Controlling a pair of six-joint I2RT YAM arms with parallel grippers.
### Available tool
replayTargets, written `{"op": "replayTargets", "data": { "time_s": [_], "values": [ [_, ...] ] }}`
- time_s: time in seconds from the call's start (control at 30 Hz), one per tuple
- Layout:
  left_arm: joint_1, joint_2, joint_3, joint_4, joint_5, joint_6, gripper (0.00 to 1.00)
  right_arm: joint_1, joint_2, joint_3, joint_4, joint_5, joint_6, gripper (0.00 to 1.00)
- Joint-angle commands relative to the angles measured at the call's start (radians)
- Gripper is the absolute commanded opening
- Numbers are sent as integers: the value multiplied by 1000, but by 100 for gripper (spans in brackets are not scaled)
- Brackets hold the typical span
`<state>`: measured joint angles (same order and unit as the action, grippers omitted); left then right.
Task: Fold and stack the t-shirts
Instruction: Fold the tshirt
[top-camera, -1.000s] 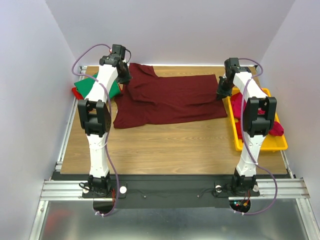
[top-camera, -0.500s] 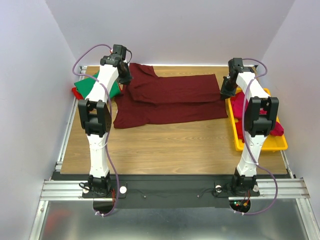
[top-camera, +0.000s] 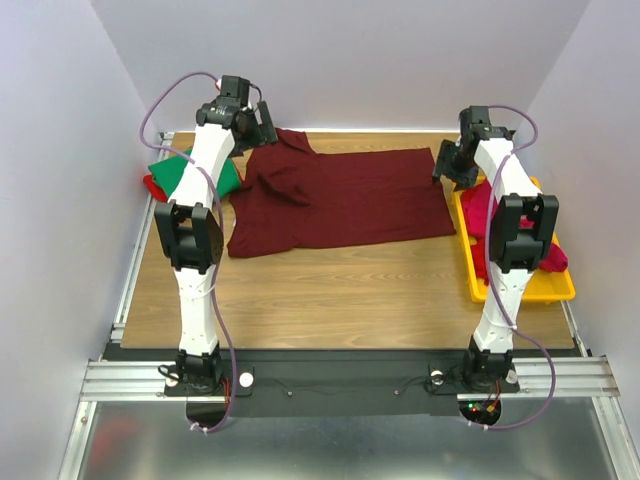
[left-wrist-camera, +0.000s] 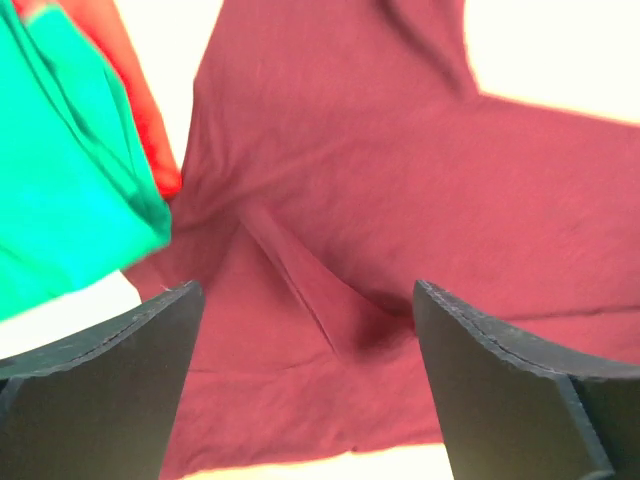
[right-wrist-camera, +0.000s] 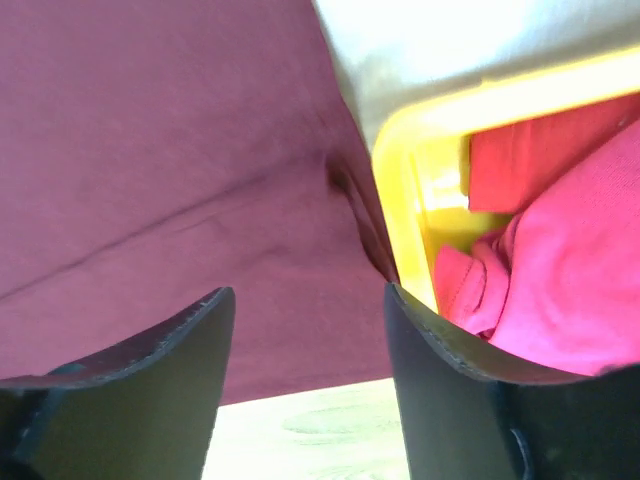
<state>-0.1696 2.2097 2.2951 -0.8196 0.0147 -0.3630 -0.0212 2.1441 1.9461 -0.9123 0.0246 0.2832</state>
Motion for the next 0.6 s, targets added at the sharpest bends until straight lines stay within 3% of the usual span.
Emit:
{"op": "replayTargets", "data": {
  "time_s": [0.0,0.1,0.33,0.57],
  "values": [
    [2,-88,27,74,-47,-20,99,-10,-55,62,47,-50,-26,72],
    [-14,-180,-160,132,-42,-28,99,-10,-110,2,88,-127,-18,76],
    [-83,-343,-611,237,68,-42,98,6,-197,-228,176,-294,-6,75],
    [-116,-429,-899,321,148,-85,99,20,-225,-358,217,-334,-15,75]
  ]
}}
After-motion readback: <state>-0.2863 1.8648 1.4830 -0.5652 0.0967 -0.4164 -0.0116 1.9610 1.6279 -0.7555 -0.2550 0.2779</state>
